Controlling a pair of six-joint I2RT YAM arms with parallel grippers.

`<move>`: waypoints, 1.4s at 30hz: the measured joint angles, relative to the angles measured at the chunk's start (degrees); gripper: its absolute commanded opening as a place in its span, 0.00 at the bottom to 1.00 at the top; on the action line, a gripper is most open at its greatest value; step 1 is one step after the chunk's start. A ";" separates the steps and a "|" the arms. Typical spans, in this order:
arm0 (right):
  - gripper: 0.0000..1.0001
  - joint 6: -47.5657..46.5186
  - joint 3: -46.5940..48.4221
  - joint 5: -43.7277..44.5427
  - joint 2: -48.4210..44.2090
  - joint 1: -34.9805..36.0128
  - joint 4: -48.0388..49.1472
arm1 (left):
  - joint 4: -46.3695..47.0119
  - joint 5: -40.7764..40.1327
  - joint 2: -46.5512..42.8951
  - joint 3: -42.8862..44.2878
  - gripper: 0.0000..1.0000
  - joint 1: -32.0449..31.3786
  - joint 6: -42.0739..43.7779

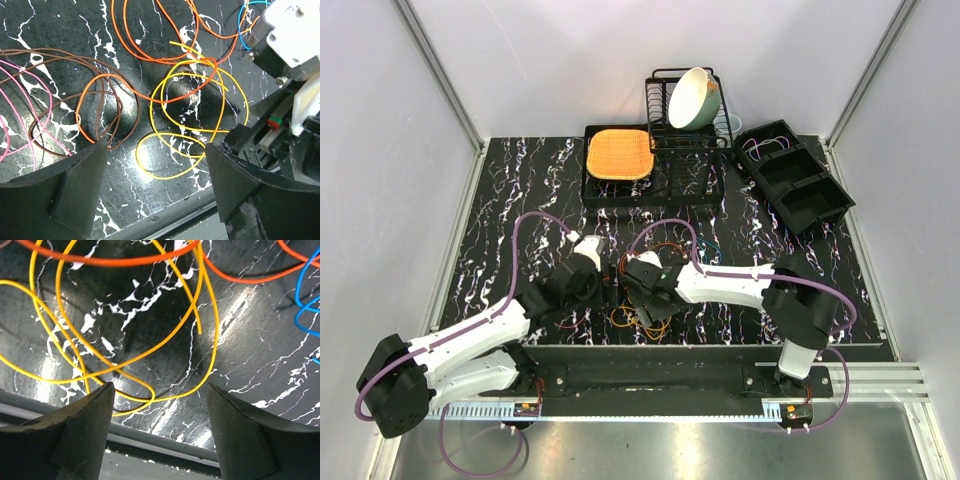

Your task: Untangle the cables

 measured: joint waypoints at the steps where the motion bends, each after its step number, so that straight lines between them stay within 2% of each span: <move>1: 0.78 0.00 0.00 0.35 0.13 0.00 0.07 | 0.00 0.07 0.00 0.02 0.81 0.00 0.02; 3: 0.76 0.02 0.00 1.27 0.44 0.00 0.42 | 0.02 0.26 0.02 0.02 0.81 0.00 0.00; 9: 0.61 0.33 0.00 2.84 0.85 -0.02 1.62 | 1.14 0.92 0.02 0.02 0.81 -0.11 -0.04; 10: 0.53 0.44 -0.02 3.04 0.85 -0.04 2.05 | 1.36 0.96 0.02 0.02 0.81 -0.11 -0.02; 12: 0.46 0.48 -0.24 2.99 0.85 -0.28 3.15 | 1.57 0.98 0.04 0.02 0.81 -0.11 -0.04; 13: 0.38 0.46 -0.39 2.95 0.85 -0.50 3.61 | 1.68 1.01 0.11 0.02 0.81 -0.11 -0.04; 16: 0.28 0.68 -1.07 2.84 0.85 -1.38 4.57 | 1.73 1.03 0.44 0.02 0.81 -0.11 -0.04; 20: 0.07 0.76 -1.70 2.71 0.85 -1.81 5.49 | 1.75 1.05 1.14 0.02 0.81 -0.11 -0.04; 22: 0.01 0.74 -1.75 2.62 0.85 -1.88 5.70 | 1.75 1.07 1.51 0.02 0.81 -0.11 -0.02; 31: 0.00 0.81 -2.89 2.58 -0.87 -3.39 6.10 | 0.17 1.09 1.97 1.40 0.80 -0.11 0.00; 37: 0.00 -0.28 -1.68 3.37 -9.66 -7.02 1.25 | -9.86 -0.74 -0.74 9.64 0.82 -0.15 0.96; 42: 0.00 -2.73 5.18 6.29 -18.95 -11.34 -4.02 | -19.65 -5.57 -7.50 18.64 0.89 -0.15 3.52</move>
